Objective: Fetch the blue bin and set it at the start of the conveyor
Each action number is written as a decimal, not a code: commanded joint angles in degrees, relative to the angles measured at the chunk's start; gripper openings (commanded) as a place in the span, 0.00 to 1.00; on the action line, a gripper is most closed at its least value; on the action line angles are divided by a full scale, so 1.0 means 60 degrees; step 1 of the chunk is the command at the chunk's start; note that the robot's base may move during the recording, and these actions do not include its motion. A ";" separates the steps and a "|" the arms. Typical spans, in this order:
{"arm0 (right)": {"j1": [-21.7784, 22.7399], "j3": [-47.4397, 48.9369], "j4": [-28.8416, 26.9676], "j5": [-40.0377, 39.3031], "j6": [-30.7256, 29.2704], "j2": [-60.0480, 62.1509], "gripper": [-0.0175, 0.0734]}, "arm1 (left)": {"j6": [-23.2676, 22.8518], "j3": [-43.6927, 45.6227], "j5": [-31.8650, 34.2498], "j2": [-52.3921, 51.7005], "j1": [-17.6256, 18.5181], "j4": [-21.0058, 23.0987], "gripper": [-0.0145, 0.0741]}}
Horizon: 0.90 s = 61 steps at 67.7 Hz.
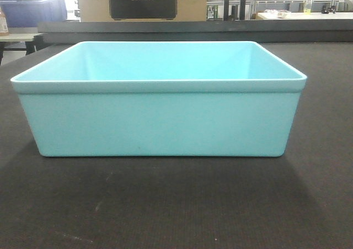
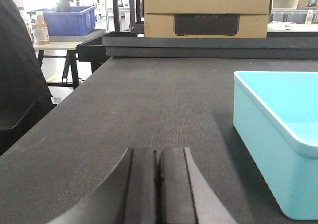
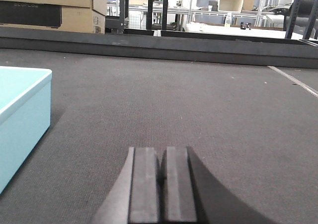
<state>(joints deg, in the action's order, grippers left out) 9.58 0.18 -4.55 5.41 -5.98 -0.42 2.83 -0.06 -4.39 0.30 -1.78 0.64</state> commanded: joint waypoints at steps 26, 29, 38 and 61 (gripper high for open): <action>0.0035 -0.0030 -0.0027 -0.0489 -0.0014 0.0070 0.01 | 0.0011 0.0011 0.0129 -0.0051 -0.0043 0.0075 0.04; 0.0035 -0.0030 -0.0027 -0.0489 -0.0014 0.0070 0.01 | 0.0011 0.0011 0.0129 -0.0051 -0.0043 0.0075 0.04; 0.0035 -0.0030 -0.0027 -0.0489 -0.0014 0.0070 0.01 | 0.0011 0.0011 0.0129 -0.0051 -0.0043 0.0075 0.04; 0.0035 -0.0030 -0.0027 -0.0489 -0.0014 0.0070 0.01 | 0.0011 0.0011 0.0129 -0.0051 -0.0043 0.0075 0.04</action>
<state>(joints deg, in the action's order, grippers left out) 9.58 0.00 -4.55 3.88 -5.98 -0.42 2.83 -0.10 -4.39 0.30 -1.78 0.64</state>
